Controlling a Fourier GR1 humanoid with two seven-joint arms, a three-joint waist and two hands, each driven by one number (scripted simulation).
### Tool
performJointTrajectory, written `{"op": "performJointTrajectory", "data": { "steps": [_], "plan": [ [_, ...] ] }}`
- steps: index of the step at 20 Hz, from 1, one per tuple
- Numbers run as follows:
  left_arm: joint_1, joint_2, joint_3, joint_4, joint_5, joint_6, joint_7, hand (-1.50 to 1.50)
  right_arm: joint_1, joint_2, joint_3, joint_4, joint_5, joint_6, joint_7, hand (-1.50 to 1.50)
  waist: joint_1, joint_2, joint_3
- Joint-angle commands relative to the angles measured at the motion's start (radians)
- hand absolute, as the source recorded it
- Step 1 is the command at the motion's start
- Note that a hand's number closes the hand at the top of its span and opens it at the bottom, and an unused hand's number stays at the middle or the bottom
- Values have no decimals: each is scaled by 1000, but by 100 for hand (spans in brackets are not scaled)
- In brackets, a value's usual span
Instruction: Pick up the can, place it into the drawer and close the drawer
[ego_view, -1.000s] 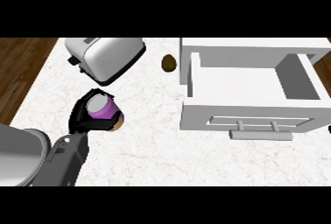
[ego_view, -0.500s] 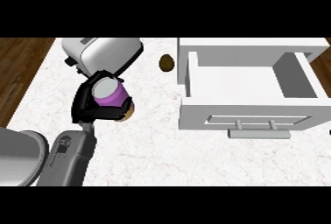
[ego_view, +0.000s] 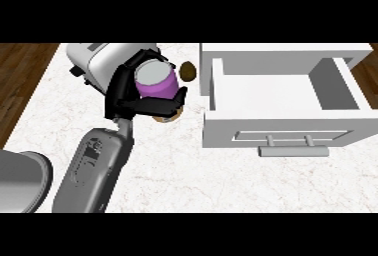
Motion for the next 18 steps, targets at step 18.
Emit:
{"op": "performJointTrajectory", "data": {
  "steps": [18],
  "plan": [
    [-636, -3, -84, 444, 107, 243, 112, 150, 18, 23, 5, -2, 3, 22, -29, -150, -22, 5, 0]
  ]
}}
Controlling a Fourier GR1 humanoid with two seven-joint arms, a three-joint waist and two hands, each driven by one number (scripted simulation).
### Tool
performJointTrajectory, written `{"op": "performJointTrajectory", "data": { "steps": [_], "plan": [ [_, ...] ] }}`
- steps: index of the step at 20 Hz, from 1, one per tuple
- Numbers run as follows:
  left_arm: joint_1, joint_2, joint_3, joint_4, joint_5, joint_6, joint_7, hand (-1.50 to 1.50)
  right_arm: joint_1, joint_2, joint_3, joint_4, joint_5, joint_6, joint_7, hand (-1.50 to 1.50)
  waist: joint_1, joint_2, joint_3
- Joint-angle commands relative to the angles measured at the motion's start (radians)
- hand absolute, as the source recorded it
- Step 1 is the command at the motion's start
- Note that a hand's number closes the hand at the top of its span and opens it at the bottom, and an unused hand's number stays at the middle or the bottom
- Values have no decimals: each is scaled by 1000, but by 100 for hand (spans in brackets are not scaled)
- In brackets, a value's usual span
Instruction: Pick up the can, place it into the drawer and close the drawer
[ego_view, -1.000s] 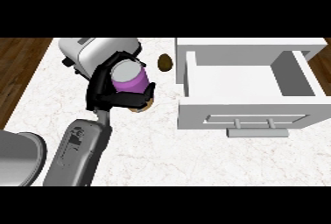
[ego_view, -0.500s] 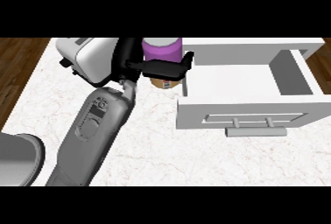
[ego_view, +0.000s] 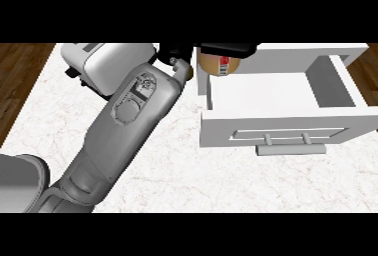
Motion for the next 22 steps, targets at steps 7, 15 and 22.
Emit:
{"op": "performJointTrajectory", "data": {
  "steps": [7, 15, 22],
  "plan": [
    [-242, 0, -61, 294, 118, 68, -47, 150, -30, 21, 84, 46, 81, -34, -34, -150, -19, 7, 1],
    [-327, 0, -147, 449, 238, 122, -125, 150, -29, -3, 19, 16, 9, 11, -8, -150, -44, 10, 1],
    [-376, 0, -206, 536, 319, 108, -123, 150, -62, -38, -20, 3, -35, 10, 39, -150, -53, 11, 2]
  ]
}}
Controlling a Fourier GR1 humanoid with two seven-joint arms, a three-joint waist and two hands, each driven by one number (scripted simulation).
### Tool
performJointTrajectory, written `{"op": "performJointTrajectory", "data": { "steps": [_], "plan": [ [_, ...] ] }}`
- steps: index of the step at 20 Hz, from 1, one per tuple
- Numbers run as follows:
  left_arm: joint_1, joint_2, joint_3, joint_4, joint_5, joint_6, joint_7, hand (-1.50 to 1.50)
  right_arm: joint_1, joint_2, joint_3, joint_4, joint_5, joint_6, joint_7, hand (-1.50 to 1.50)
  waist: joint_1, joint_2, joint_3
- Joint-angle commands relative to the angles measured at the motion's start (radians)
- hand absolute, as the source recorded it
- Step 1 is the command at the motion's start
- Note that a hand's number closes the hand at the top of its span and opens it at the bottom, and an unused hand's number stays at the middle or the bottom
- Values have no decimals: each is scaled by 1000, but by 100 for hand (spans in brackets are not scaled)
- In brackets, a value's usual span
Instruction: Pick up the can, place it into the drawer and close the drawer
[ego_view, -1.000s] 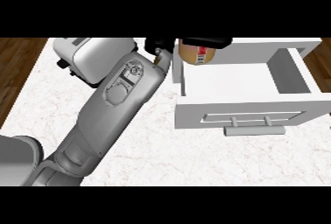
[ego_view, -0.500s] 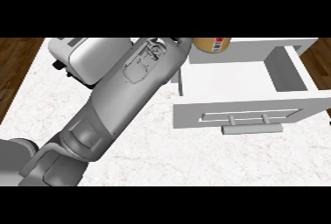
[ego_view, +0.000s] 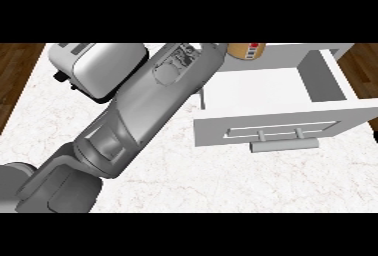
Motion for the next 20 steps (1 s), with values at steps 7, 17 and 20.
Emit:
{"op": "performJointTrajectory", "data": {
  "steps": [7, 17, 20],
  "plan": [
    [-30, 0, -109, 111, 96, 56, -79, 150, -90, -2, 44, 54, 53, -23, 22, -150, -29, 13, 1],
    [29, 0, -223, 149, 127, 88, -145, 150, -126, -13, 11, 54, 15, -29, 18, -150, -56, 17, 1],
    [12, 0, -253, 163, 122, 117, -149, 150, -130, 3, 45, 96, 41, -19, -19, -150, -56, 18, 2]
  ]
}}
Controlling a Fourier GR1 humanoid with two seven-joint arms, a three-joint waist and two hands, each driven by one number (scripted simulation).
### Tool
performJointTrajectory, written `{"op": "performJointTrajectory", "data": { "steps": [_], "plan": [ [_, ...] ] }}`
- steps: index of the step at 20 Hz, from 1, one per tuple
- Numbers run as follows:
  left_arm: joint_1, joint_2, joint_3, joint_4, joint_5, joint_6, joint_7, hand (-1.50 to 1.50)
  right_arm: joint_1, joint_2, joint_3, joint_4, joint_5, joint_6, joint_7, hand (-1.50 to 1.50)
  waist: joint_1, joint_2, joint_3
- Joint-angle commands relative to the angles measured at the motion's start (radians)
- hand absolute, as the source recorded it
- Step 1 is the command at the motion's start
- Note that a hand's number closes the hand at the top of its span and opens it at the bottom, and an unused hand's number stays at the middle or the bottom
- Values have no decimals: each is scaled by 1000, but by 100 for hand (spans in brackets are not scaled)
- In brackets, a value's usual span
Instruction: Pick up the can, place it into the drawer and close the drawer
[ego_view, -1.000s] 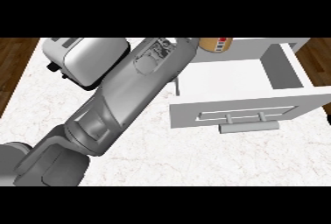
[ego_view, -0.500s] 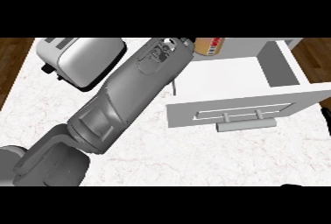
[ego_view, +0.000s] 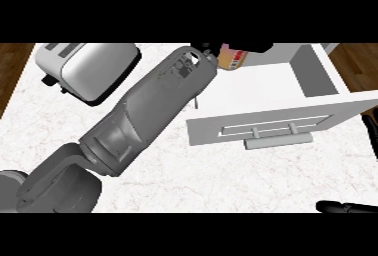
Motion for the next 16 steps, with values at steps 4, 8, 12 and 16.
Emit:
{"op": "performJointTrajectory", "data": {
  "steps": [4, 8, 12, 16],
  "plan": [
    [22, 0, -46, 30, 37, 61, -15, -150, -15, 4, 21, 34, 39, -4, -27, -150, -22, 7, 0],
    [57, 0, -48, 45, 52, 64, -68, -150, 12, -12, 0, 23, -6, 28, -27, -150, -20, 7, 0],
    [78, 0, -84, 18, 70, 129, -68, -150, -28, -15, 6, -19, -7, 1, 34, -150, -28, 6, -1],
    [39, 0, -65, 28, 102, 131, -54, -150, -4, -27, -8, -32, -14, 20, 12, -150, -24, 4, 0]
  ]
}}
